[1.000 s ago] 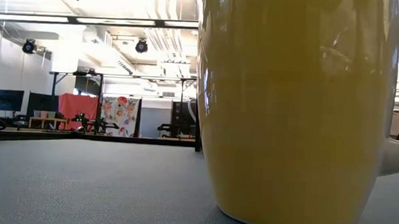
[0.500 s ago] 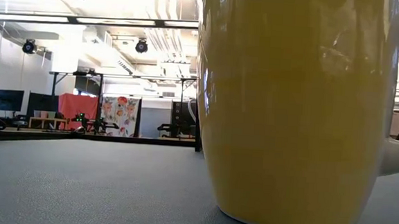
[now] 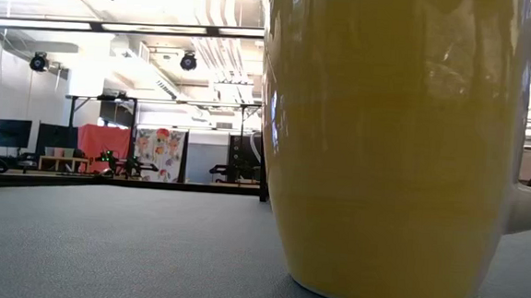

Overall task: Place coffee mugs
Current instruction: Put the blue mug on the shelf

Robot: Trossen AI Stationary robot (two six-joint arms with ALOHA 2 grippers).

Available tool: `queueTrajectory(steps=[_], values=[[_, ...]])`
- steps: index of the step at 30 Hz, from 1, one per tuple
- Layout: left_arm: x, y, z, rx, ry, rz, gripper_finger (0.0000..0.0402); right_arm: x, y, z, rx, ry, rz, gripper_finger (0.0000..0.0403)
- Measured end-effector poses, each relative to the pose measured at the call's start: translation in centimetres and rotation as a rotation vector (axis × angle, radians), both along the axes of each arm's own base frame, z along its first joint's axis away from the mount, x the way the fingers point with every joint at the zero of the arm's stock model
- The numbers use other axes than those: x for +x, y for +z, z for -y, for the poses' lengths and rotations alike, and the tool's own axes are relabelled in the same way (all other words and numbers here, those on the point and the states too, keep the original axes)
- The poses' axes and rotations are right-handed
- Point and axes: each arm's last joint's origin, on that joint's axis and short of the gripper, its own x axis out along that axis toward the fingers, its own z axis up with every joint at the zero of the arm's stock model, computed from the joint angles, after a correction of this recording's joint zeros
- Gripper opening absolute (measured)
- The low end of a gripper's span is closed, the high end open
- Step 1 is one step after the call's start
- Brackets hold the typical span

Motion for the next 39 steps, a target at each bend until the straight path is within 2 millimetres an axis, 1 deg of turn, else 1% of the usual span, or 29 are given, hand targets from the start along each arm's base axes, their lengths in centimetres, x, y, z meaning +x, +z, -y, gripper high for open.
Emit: queueTrajectory(steps=[5, 10, 14, 18, 21, 23, 33, 39], values=[[-0.1, 0.0, 0.0, -0.019, 0.011, 0.023, 0.0094, -0.2, 0.6, -0.3, -0.018, 0.103, -0.013, 0.0085], [-0.1, 0.0, 0.0, -0.025, 0.013, 0.028, 0.0094, -0.5, 2.3, -0.8, -0.062, 0.246, -0.028, 0.0114], [-0.1, 0.0, 0.0, -0.025, 0.013, 0.029, 0.0094, -0.4, 3.7, -0.9, -0.112, 0.387, -0.052, 0.0126], [-0.1, 0.0, 0.0, -0.025, 0.013, 0.029, 0.0094, -0.3, 4.2, -0.8, -0.136, 0.468, -0.066, 0.0129], [-0.1, 0.0, 0.0, -0.025, 0.012, 0.028, 0.0094, -0.3, 4.1, -0.7, -0.13, 0.47, -0.071, 0.0126], [-0.1, 0.0, 0.0, -0.025, 0.012, 0.028, 0.0094, -0.2, 3.8, -0.5, -0.12, 0.442, -0.067, 0.0124], [-0.1, 0.0, 0.0, -0.026, 0.011, 0.027, 0.0094, 0.4, 1.7, 0.7, -0.053, 0.42, -0.092, 0.0121], [-0.1, 0.0, 0.0, -0.026, 0.011, 0.027, 0.0094, 0.7, 0.6, 1.2, -0.018, 0.416, -0.104, 0.0099]])
